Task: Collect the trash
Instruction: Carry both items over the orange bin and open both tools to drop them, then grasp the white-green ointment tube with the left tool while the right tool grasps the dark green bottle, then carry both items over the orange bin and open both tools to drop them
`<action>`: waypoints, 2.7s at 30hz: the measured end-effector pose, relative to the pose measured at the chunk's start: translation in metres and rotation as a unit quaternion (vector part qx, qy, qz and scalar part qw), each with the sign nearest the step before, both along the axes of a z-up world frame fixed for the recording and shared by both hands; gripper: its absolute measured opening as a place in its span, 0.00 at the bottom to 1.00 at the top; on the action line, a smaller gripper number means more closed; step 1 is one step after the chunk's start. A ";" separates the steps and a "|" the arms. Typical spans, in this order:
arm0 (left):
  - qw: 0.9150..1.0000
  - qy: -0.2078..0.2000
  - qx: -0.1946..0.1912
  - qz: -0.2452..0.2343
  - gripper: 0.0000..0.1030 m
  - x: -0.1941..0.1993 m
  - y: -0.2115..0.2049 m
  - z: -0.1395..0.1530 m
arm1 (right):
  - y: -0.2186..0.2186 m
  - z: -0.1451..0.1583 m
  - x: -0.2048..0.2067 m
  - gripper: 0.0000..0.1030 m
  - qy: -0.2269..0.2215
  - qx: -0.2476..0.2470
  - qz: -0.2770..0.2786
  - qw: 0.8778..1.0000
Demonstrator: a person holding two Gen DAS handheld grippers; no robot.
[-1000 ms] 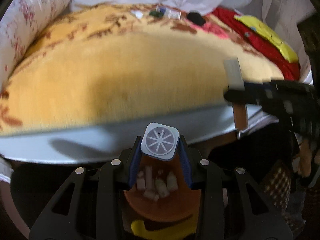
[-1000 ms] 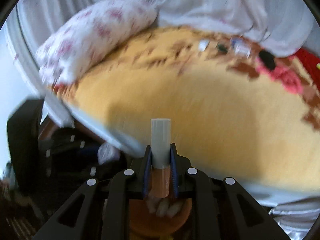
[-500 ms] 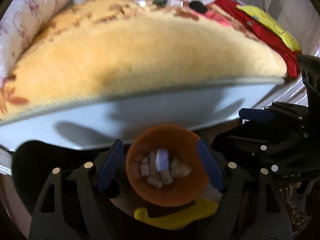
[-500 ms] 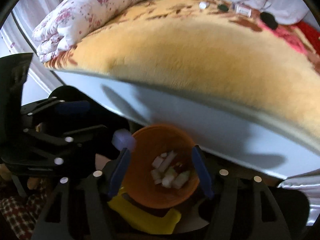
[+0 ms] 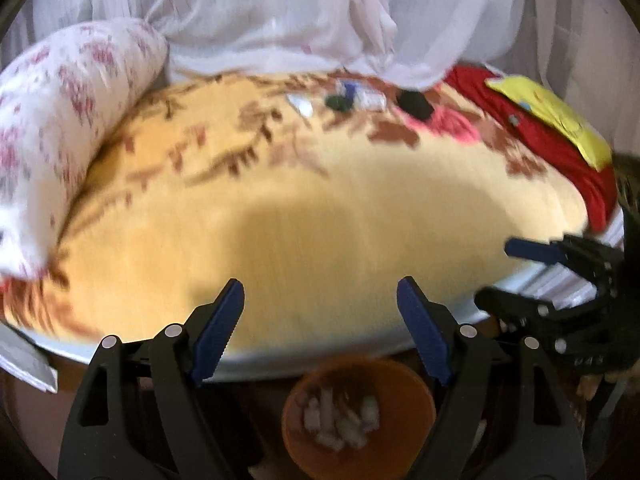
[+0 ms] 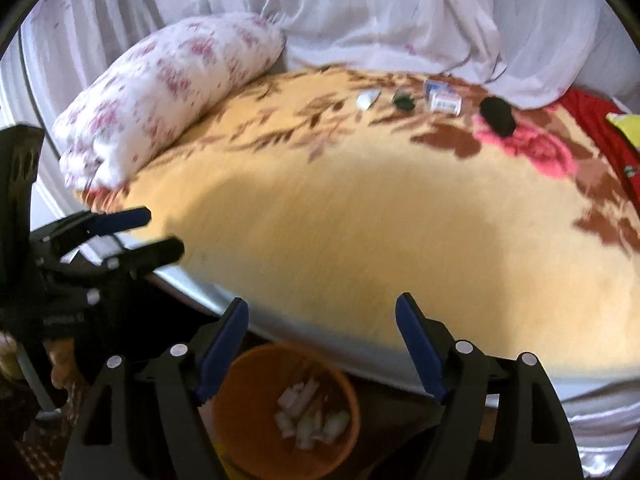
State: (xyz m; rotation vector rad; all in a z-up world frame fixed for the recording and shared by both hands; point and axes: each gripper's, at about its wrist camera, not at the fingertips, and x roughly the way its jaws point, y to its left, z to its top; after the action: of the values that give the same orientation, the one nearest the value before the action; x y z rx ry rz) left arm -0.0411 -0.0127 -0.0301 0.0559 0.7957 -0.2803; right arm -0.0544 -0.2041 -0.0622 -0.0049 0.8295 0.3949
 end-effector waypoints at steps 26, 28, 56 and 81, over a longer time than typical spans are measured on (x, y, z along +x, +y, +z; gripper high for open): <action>0.993 0.042 0.018 0.107 0.68 0.350 -0.071 -0.039 | -0.049 0.022 0.091 0.75 -0.067 0.056 -0.053 0.995; 0.992 0.056 0.024 0.106 0.56 0.365 -0.076 -0.048 | -0.053 0.019 0.094 0.75 -0.064 0.058 -0.056 0.995; 0.997 -0.017 -0.033 0.067 0.30 0.201 0.007 -0.013 | 0.037 0.005 0.338 0.72 0.001 -0.054 -0.033 0.998; 0.997 0.002 -0.061 0.045 0.31 0.105 0.020 -0.020 | 0.045 0.023 0.252 0.34 -0.012 -0.033 -0.046 0.998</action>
State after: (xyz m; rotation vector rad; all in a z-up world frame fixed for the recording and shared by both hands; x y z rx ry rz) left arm 0.0635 0.0070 -0.0499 -0.0946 0.7804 -0.2439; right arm 0.1977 -0.1592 -0.0388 -0.0321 0.8157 0.2813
